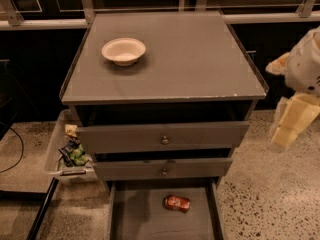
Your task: Pick coke can from bottom drawer and place on counter
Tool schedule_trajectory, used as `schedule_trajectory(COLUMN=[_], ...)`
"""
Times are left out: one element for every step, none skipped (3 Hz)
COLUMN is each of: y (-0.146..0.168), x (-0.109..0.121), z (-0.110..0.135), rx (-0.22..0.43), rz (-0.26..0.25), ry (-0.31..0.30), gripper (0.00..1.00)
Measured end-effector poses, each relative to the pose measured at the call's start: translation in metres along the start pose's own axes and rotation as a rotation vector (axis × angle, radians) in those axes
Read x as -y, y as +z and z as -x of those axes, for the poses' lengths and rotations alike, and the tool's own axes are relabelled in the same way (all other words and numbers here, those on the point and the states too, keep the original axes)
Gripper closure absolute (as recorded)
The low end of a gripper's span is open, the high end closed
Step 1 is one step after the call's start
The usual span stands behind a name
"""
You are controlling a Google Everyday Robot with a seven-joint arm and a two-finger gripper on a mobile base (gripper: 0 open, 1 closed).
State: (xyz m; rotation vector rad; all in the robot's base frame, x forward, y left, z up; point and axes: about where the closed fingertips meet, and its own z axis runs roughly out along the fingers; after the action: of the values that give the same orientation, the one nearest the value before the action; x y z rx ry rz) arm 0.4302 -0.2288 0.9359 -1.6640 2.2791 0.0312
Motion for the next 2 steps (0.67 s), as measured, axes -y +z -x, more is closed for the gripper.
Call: schedule_trajectory(y=[0.051,0.106], x=[-0.022,-0.046], z=[-0.021,-0.036], rx=[0.038,0.058], rz=[0.064,0.102], ry=[0.028,0.016], gripper=[0.00,0.00])
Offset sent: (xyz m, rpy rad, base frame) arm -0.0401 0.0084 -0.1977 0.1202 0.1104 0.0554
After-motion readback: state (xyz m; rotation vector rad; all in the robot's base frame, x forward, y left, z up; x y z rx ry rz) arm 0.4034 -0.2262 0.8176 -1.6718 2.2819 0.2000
